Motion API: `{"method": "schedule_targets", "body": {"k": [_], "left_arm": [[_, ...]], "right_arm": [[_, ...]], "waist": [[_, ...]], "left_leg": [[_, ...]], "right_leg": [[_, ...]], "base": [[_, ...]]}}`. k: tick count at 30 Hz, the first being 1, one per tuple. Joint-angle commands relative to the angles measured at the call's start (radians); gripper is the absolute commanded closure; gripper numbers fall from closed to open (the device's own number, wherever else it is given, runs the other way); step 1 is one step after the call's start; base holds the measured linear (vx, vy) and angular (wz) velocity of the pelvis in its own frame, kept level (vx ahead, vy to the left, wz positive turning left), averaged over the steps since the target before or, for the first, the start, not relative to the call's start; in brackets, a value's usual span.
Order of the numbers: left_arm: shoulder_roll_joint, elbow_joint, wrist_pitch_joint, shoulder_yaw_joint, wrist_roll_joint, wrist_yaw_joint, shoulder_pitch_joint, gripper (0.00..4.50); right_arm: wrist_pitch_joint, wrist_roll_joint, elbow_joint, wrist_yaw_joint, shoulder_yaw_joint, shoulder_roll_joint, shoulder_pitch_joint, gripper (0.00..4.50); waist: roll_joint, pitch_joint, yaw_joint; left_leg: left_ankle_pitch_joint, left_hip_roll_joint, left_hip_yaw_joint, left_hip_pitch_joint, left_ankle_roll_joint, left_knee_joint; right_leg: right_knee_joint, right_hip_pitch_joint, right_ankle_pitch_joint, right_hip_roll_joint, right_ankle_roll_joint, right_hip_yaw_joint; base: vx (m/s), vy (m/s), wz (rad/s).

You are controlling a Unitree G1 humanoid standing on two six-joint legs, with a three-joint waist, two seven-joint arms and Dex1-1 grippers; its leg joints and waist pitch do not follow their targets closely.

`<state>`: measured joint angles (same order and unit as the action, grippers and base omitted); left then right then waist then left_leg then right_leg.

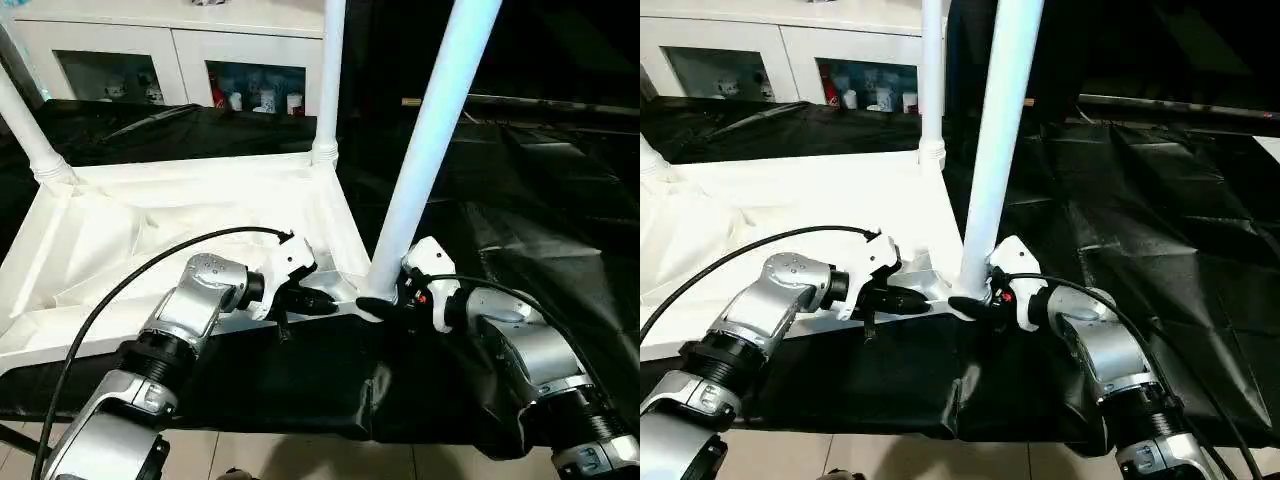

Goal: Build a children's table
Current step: Rotate leg to tighten

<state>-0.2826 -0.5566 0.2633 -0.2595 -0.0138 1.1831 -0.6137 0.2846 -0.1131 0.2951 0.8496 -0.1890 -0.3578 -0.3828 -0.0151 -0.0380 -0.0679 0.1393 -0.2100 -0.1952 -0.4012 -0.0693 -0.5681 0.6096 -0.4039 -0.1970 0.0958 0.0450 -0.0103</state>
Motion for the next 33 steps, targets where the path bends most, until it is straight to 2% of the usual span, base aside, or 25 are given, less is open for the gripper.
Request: {"method": "schedule_targets", "body": {"k": [1,5,7,9,12,13,14,16,17,19,20,25,26,29,30,33], "left_arm": [[0.018,0.031,0.001,0.013,0.062,0.024,0.015,4.5],[0.024,0.031,0.002,0.014,0.059,0.012,0.017,4.5],[0.033,0.021,-0.008,0.012,0.048,-0.012,0.015,4.5],[0.077,-0.041,-0.038,0.016,0.006,-0.134,-0.006,4.5],[0.089,-0.057,-0.043,0.017,-0.004,-0.167,-0.013,4.5],[0.131,-0.094,-0.045,0.019,-0.025,-0.25,-0.031,4.5],[0.154,-0.112,-0.045,0.02,-0.035,-0.295,-0.041,4.5],[0.197,-0.139,-0.037,0.02,-0.049,-0.368,-0.058,4.5],[0.235,-0.164,-0.032,0.018,-0.064,-0.441,-0.074,4.5],[0.256,-0.176,-0.033,0.013,-0.071,-0.465,-0.081,4.5],[0.27,-0.184,-0.036,0.01,-0.076,-0.481,-0.085,4.5],[0.287,-0.191,-0.053,0.005,-0.076,-0.472,-0.092,4.5],[0.284,-0.195,-0.057,0.006,-0.076,-0.47,-0.093,4.5],[0.276,-0.208,-0.067,0.013,-0.08,-0.471,-0.096,4.5],[0.263,-0.216,-0.078,0.019,-0.078,-0.463,-0.099,4.5],[0.246,-0.212,-0.085,0.02,-0.071,-0.432,-0.095,4.5]], "right_arm": [[0.016,0.006,0.004,-0.003,-0.007,0.0,-0.002,1.6],[0.012,0.0,0.008,-0.03,0.005,0.018,0.014,1.75],[0.017,-0.01,0.021,-0.082,0.031,0.049,0.021,1.76],[0.021,0.025,0.091,-0.247,0.064,0.113,0.014,1.78],[0.025,0.031,0.109,-0.294,0.075,0.132,0.011,1.78],[0.037,0.035,0.157,-0.435,0.12,0.194,-0.005,1.78],[0.042,0.037,0.181,-0.502,0.141,0.222,-0.014,1.78],[0.037,0.041,0.227,-0.605,0.168,0.265,-0.04,1.78],[0.03,0.031,0.266,-0.678,0.201,0.304,-0.07,1.78],[0.023,0.03,0.293,-0.719,0.215,0.325,-0.09,1.78],[0.008,0.037,0.314,-0.74,0.214,0.334,-0.106,1.78],[-0.041,0.042,0.338,-0.73,0.199,0.351,-0.141,1.78],[-0.048,0.04,0.334,-0.718,0.2,0.35,-0.14,1.43],[-0.069,0.033,0.33,-0.69,0.206,0.348,-0.143,1.43],[-0.095,0.027,0.324,-0.643,0.201,0.328,-0.144,1.03],[-0.093,0.013,0.308,-0.583,0.195,0.299,-0.143,0.95]], "waist": [[-0.015,0.058,-0.001],[-0.016,0.059,0.001],[-0.015,0.058,0.002],[-0.014,0.056,0.007],[-0.013,0.054,0.01],[-0.016,0.054,0.01],[-0.014,0.053,0.013],[-0.014,0.053,0.017],[-0.015,0.054,0.018],[-0.015,0.054,0.016],[-0.012,0.055,0.016],[-0.015,0.057,0.013],[-0.017,0.057,0.013],[-0.016,0.056,0.012],[-0.017,0.056,0.011],[-0.018,0.058,0.009]], "left_leg": [[0.237,-0.011,0.0,0.027,0.049,0.054],[0.228,-0.01,0.0,0.025,0.051,0.054],[0.234,-0.01,0.0,0.026,0.049,0.055],[0.261,-0.009,0.001,0.027,0.028,0.058],[0.302,-0.009,0.003,0.029,0.003,0.062],[0.317,-0.009,0.003,0.031,-0.003,0.062],[0.336,-0.007,0.006,0.031,-0.016,0.065],[0.351,-0.007,0.006,0.032,-0.027,0.066],[0.366,-0.006,0.006,0.035,-0.034,0.065],[0.38,-0.005,0.007,0.037,-0.032,0.065],[0.371,-0.005,0.008,0.034,-0.029,0.066],[0.337,-0.004,0.006,0.028,-0.011,0.064],[0.331,-0.004,0.005,0.027,-0.005,0.064],[0.334,-0.004,0.005,0.028,0.0,0.064],[0.341,-0.005,0.005,0.028,-0.001,0.065],[0.313,-0.005,0.005,0.025,0.013,0.062]], "right_leg": [[-0.07,0.036,-0.119,0.021,-0.225,0.011],[-0.069,0.037,-0.111,0.02,-0.226,0.01],[-0.07,0.035,-0.122,0.021,-0.225,0.011],[-0.075,0.032,-0.166,0.02,-0.217,0.01],[-0.081,0.029,-0.235,0.02,-0.195,0.01],[-0.084,0.027,-0.261,0.022,-0.183,0.012],[-0.087,0.025,-0.305,0.023,-0.167,0.011],[-0.091,0.019,-0.323,0.022,-0.159,0.013],[-0.092,0.018,-0.333,0.021,-0.154,0.013],[-0.095,0.017,-0.343,0.021,-0.142,0.013],[-0.094,0.019,-0.324,0.02,-0.138,0.013],[-0.089,0.025,-0.245,0.019,-0.143,0.012],[-0.088,0.026,-0.236,0.019,-0.145,0.011],[-0.09,0.025,-0.246,0.02,-0.147,0.011],[-0.091,0.026,-0.257,0.02,-0.145,0.011],[-0.087,0.03,-0.217,0.02,-0.152,0.011]], "base": [[0.0,0.0,0.0],[0.0,0.0,0.0],[0.0,0.0,0.0],[0.0,0.0,0.0],[0.0,0.0,0.0],[0.0,0.0,0.0],[0.0,0.0,0.0],[0.0,0.0,0.0],[0.0,0.0,0.0],[0.0,0.0,0.0],[0.0,0.0,0.0],[0.0,0.0,0.0],[0.0,0.0,0.0],[0.0,0.0,0.0],[0.0,0.0,0.0],[0.0,0.0,0.0]]}}
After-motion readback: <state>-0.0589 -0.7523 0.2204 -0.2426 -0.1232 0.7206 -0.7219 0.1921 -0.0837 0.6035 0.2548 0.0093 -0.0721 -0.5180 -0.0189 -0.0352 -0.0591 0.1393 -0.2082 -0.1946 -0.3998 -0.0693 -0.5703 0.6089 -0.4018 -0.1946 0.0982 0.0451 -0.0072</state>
